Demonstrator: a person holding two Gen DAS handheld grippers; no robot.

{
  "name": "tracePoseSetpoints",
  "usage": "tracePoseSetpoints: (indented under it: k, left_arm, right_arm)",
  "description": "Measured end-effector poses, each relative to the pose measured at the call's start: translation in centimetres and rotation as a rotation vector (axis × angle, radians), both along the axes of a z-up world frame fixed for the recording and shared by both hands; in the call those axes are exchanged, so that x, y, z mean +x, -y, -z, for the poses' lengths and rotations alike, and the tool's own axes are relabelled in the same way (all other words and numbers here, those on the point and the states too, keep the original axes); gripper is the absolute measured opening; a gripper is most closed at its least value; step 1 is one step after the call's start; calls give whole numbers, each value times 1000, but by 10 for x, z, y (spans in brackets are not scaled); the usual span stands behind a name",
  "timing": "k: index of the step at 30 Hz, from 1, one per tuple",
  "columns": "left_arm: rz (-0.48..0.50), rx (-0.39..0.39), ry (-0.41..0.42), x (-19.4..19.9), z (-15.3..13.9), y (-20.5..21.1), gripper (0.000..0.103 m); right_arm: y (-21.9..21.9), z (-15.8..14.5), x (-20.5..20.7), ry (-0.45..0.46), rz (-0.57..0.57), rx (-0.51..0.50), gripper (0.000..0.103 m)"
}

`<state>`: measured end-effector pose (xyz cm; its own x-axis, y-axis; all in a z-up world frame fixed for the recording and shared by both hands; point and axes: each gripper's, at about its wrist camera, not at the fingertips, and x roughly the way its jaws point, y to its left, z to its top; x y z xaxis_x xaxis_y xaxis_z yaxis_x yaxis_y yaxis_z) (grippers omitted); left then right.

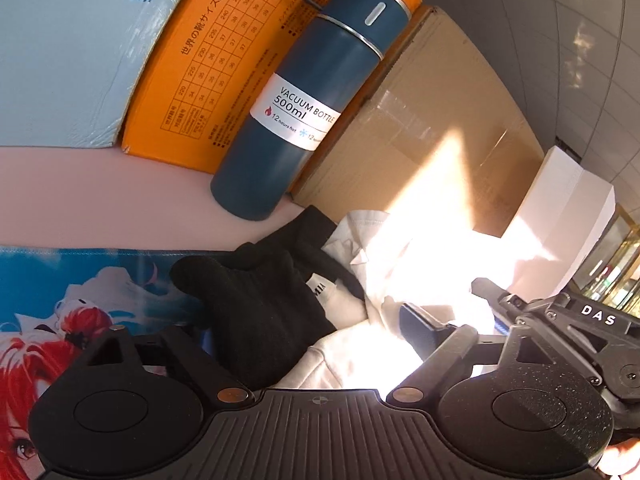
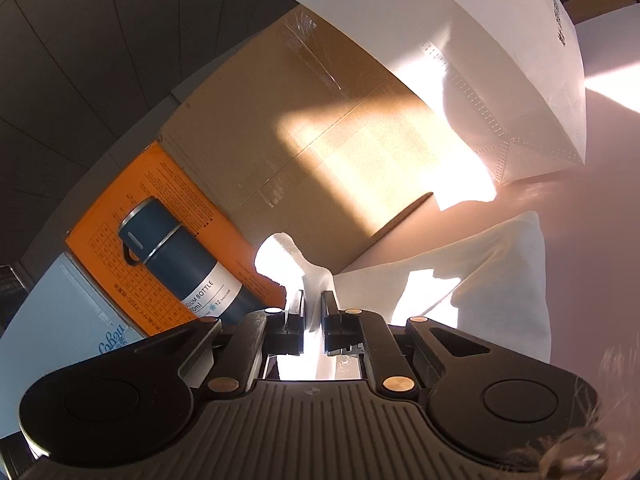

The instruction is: Fold clothes

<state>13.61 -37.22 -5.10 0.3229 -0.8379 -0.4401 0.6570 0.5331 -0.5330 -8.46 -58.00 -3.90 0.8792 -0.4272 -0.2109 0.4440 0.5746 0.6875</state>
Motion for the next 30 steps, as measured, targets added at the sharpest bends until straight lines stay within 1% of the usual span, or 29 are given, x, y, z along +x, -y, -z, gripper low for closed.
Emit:
tracePoseSetpoints:
  k: [1, 2, 3, 4, 6, 8, 10, 12, 13, 14, 15, 18, 19, 20, 21, 23, 25, 26, 28, 29, 30]
  left_arm:
    - [-13, 22, 18, -1, 0, 1, 55]
    - [-24, 26, 5, 2, 1, -1, 34]
    - [-31, 23, -20, 7, 4, -3, 21]
    - [-36, -7, -60, 13, 9, -8, 20]
    - [-30, -57, -116, 20, 15, -14, 20]
    - [-20, -74, -132, 22, 17, -14, 20]
    - [-5, -86, -141, 22, 18, -13, 22]
    - [4, -95, -147, 23, 19, -13, 23]
    - [6, -94, -146, 23, 19, -12, 23]
    - [11, -93, -144, 22, 19, -11, 23]
    - [17, -92, -142, 22, 19, -10, 23]
    - [55, -105, -150, 21, 20, -8, 23]
    - [74, -116, -158, 20, 21, -7, 23]
    - [85, -119, -158, 19, 21, -6, 23]
    - [89, -116, -153, 18, 21, -6, 24]
    - [91, -115, -150, 17, 21, -5, 24]
    - [92, -113, -146, 16, 21, -5, 24]
    - [96, -109, -140, 15, 20, -4, 27]
    - [96, -82, -116, 11, 18, -1, 28]
    - [95, -73, -107, 9, 18, 0, 28]
    - [95, -72, -104, 9, 17, 0, 30]
  right_arm:
    - [1, 2, -2, 41, -10, 14, 7]
    - [1, 3, -1, 55, -22, 20, 7]
    - [0, 4, -1, 67, -34, 24, 7]
    - [-2, 5, 4, 39, -49, 18, 7]
    - [-5, 8, 14, -24, -78, 3, 7]
    - [-8, 9, 23, -47, -145, 9, 11]
    - [-14, 9, 27, -68, -177, -16, 13]
    - [-22, 8, 31, -97, -191, -43, 26]
    - [-25, 8, 34, -111, -200, -52, 40]
    - [-28, 7, 37, -119, -217, -53, 44]
    - [-30, 7, 39, -114, -240, -54, 44]
    - [-34, 5, 48, -93, -293, -55, 52]
    - [-34, 5, 53, -88, -305, -41, 57]
    - [-34, 4, 57, -84, -317, -25, 59]
    - [-33, 4, 62, -80, -329, -9, 60]
    - [-32, 3, 69, -77, -355, 14, 68]
    - [-32, 2, 78, -119, -360, 3, 69]
    - [-33, 1, 82, -141, -362, -3, 69]
    - [-32, 3, 86, -163, -342, 5, 67]
    - [-31, 5, 85, -166, -326, 15, 64]
    - [-30, 6, 85, -169, -310, 25, 50]
